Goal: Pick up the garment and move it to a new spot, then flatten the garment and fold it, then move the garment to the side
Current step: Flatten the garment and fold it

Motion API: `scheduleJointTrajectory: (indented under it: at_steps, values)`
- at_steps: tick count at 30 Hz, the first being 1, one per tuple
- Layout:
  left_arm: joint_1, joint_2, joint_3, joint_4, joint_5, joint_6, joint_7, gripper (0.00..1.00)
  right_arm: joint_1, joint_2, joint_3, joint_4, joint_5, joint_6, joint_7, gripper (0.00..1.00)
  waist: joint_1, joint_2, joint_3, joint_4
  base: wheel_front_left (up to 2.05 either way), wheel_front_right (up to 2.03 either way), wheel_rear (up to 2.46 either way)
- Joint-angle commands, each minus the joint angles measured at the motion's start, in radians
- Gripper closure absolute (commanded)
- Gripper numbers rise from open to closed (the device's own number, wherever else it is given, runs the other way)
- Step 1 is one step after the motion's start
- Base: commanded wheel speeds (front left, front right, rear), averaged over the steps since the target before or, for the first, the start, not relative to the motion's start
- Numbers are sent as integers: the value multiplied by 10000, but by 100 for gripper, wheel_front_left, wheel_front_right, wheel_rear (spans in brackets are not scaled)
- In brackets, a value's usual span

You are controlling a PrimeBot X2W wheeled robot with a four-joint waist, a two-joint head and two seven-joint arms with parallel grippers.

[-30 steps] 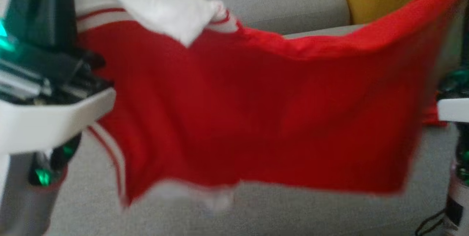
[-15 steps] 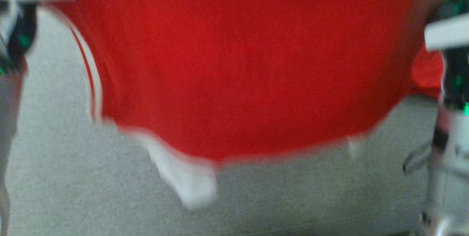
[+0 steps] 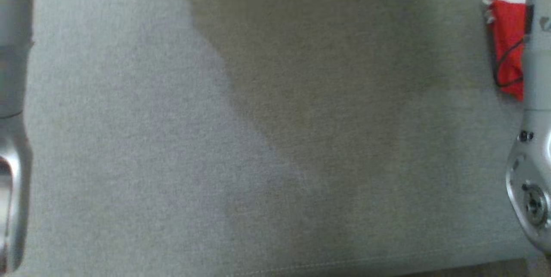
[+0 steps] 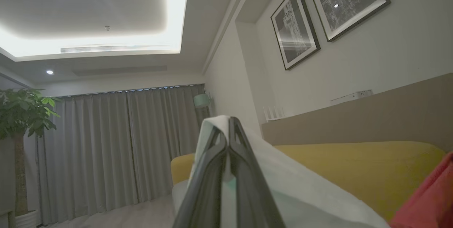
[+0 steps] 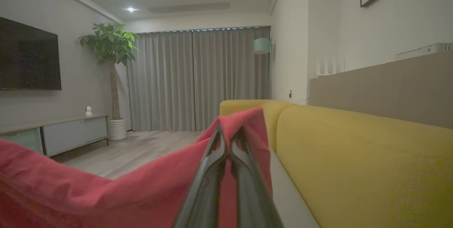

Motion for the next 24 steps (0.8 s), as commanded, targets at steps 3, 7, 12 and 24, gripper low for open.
scheduleJointTrajectory:
  at_steps: [3,7,12,24]
  values:
    - [170,-4,8,298,-184,-151,-323,100,-362,146,98,974,-507,65,-743,100,0,0,899,448,0,0,0]
    - [940,-293,-239,713,-344,-233,-618,100,-111,140,-149,2304,-778,65,-1319,100,0,0,1462,688,0,0,0]
    - [1724,-440,-499,1115,-375,-295,-1005,100,205,213,-480,3370,-855,65,-1781,100,0,0,1787,811,0,0,0]
    - [3964,-316,-148,880,-1117,-454,-1758,100,1526,491,-661,3178,5,65,-2159,100,0,0,1549,608,0,0,0]
